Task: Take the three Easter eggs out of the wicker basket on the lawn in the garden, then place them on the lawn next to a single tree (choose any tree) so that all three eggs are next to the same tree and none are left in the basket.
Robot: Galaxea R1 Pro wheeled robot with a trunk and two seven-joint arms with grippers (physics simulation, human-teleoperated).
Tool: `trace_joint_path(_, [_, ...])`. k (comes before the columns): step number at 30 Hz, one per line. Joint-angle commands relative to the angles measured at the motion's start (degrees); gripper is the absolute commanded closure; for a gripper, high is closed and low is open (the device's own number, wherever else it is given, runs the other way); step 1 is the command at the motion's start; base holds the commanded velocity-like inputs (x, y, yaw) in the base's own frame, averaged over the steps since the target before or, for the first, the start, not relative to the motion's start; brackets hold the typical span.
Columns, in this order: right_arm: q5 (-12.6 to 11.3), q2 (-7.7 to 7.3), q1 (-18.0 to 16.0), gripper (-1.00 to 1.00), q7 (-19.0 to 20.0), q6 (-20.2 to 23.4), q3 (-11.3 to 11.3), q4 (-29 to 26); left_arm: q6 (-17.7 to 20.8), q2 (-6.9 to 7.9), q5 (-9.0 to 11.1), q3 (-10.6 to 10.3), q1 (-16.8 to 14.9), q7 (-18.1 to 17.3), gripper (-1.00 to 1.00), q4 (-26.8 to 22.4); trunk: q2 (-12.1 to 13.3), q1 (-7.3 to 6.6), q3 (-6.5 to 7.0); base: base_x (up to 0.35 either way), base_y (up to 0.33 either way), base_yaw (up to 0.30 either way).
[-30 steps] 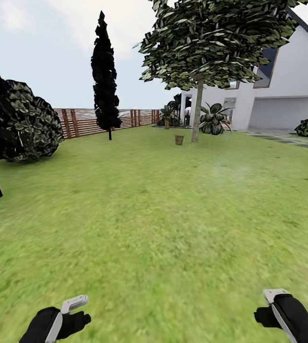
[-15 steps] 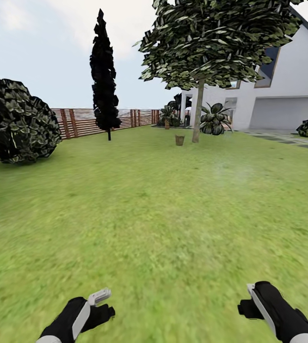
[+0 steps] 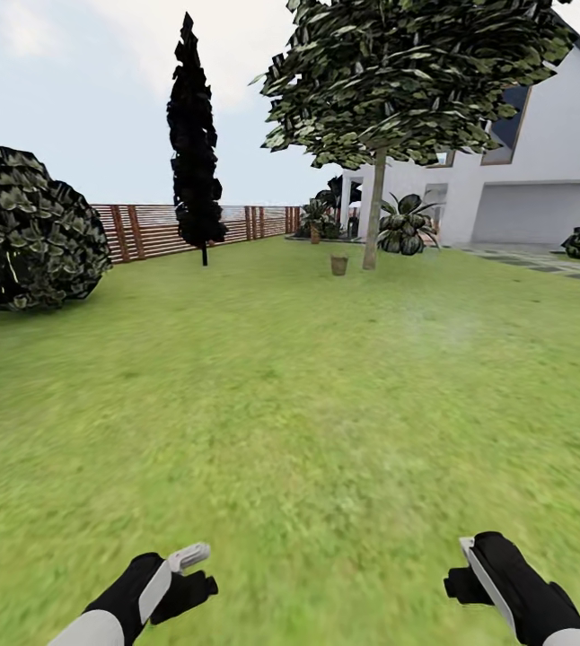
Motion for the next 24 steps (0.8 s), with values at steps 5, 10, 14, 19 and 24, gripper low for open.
trace_joint_path(5, [-0.26,-0.25,-0.03,-1.0,-0.11,0.34,0.2,-0.37,4.4,0.03,0.49,0.16,-0.03,-0.1,-1.0,-0.15,-0.03,0.03,-0.07,0.343,0.0,0.0])
trace_joint_path(10, [-0.25,-0.27,-0.03,-1.0,-0.11,0.35,0.21,-0.52,4.48,0.69,0.24,0.27,-0.03,0.23,-1.0,-0.62,-0.03,0.03,-0.07,0.343,0.0,0.0])
trace_joint_path(14, [-0.25,-0.27,-0.03,-1.0,-0.18,0.35,0.21,-0.79,4.43,1.02,0.21,0.29,-0.03,0.25,-1.0,-0.75,-0.03,0.03,-0.07,0.343,0.0,0.0])
trace_joint_path(19, [-0.25,-0.61,-0.03,-1.0,-0.16,0.35,0.21,-0.97,3.77,1.19,0.11,0.29,-0.03,0.25,-1.0,-0.78,-0.03,0.03,-0.07,0.343,0.0,0.0])
trace_joint_path(24, [-0.22,-0.54,-0.03,-1.0,-0.2,0.34,0.21,-1.04,1.65,1.52,0.04,0.28,-0.03,0.32,-1.0,-0.78,-0.03,0.03,-0.07,0.343,0.0,0.0])
